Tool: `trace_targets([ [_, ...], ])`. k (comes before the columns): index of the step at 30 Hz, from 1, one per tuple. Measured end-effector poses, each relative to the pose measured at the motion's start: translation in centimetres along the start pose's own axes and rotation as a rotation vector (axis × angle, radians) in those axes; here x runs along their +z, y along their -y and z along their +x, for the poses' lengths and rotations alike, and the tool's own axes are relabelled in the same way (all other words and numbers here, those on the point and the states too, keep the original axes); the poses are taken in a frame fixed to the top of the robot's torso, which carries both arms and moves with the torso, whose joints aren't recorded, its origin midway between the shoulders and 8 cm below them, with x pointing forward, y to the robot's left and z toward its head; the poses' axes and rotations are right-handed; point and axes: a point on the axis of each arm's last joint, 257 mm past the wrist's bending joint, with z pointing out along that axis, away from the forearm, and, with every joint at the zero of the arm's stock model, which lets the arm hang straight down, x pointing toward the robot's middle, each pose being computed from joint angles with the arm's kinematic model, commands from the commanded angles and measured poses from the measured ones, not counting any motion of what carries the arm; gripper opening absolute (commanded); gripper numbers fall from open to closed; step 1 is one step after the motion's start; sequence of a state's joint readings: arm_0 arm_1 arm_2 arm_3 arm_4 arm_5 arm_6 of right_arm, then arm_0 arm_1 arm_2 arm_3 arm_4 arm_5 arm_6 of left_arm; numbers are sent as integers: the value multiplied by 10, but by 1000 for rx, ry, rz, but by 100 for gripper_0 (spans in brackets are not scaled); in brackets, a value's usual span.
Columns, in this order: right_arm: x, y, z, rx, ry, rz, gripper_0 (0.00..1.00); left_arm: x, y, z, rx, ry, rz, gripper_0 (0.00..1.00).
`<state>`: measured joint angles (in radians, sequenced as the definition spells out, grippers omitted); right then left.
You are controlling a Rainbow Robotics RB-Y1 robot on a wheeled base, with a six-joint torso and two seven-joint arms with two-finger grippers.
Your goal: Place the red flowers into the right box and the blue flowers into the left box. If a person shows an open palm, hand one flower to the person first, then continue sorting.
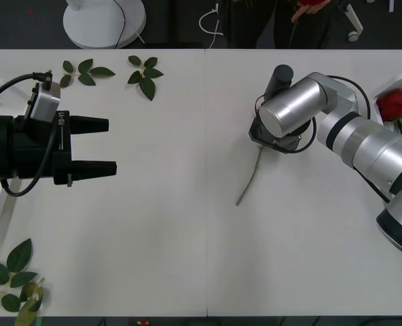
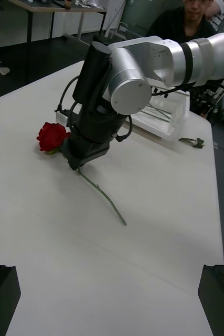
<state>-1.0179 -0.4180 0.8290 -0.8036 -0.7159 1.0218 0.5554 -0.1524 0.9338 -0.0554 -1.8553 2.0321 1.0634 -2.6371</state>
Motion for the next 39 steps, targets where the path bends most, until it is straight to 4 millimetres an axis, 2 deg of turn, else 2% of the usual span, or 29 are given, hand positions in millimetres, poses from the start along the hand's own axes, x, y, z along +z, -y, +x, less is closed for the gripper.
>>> trace_targets([
  [4, -1, 0, -5, 7, 6, 0, 0, -13, 5, -5, -87, 13, 35, 100],
  [9, -1, -1, -3, 4, -11, -12, 0, -21, 11, -27, -195, 88, 65, 100],
  [13, -7, -2, 2, -132, -76, -51, 0, -22, 10, -31, -214, 102, 64, 100],
  [16, -17, 12, 8, -184, -138, -41, 0, -23, 11, -34, -221, 113, 69, 100],
  [19, -37, 20, 1, -224, -171, -57, 0, -22, 12, -39, -224, 127, 71, 100],
  [24, -74, 34, -28, -437, -145, -128, 0, -21, 12, -41, -223, 133, 68, 100],
  [28, -103, 53, -61, -523, -91, -155, 0, -21, 12, -42, -224, 134, 69, 100],
  [34, -151, 107, -114, -781, 21, -94, 0, -21, 12, -42, -223, 134, 69, 100],
  [39, -187, 172, -150, -744, 57, -2, 0, -21, 12, -42, -223, 135, 69, 100],
])
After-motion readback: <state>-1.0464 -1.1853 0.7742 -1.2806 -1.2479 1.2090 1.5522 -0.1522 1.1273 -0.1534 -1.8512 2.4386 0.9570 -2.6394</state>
